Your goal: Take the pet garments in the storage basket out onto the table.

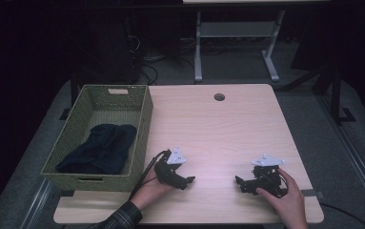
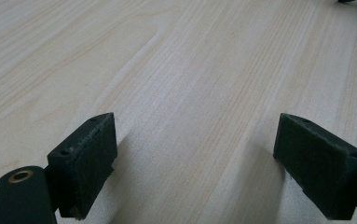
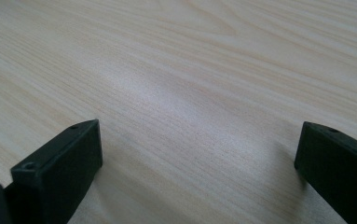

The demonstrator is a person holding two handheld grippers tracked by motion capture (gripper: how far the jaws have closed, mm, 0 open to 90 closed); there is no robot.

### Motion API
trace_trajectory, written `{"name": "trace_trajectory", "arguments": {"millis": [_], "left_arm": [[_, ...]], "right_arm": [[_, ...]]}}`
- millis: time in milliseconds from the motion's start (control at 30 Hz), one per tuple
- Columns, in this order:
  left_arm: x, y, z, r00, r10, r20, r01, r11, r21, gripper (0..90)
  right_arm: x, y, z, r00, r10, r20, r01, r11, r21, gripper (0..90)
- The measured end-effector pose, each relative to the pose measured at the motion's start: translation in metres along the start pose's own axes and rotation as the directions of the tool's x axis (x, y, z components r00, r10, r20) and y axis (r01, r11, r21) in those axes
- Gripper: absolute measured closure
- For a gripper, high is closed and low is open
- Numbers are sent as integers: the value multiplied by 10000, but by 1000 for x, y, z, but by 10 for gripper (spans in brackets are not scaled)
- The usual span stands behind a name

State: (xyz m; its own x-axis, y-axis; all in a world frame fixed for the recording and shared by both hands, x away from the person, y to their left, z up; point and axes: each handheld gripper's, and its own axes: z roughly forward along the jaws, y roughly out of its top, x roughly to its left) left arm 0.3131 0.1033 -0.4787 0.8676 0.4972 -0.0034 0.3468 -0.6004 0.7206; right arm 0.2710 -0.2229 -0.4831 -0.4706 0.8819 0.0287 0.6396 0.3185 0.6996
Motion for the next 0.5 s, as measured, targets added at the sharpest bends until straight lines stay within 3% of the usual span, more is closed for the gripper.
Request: {"name": "trace_trajectory", "arguments": {"millis": [500], "left_arm": [[0,0,-3,9992,-278,-274,284,9993,229,133]], "right_arm": [[0,0,0,10000,7,0,-7,10000,-1,4]]}}
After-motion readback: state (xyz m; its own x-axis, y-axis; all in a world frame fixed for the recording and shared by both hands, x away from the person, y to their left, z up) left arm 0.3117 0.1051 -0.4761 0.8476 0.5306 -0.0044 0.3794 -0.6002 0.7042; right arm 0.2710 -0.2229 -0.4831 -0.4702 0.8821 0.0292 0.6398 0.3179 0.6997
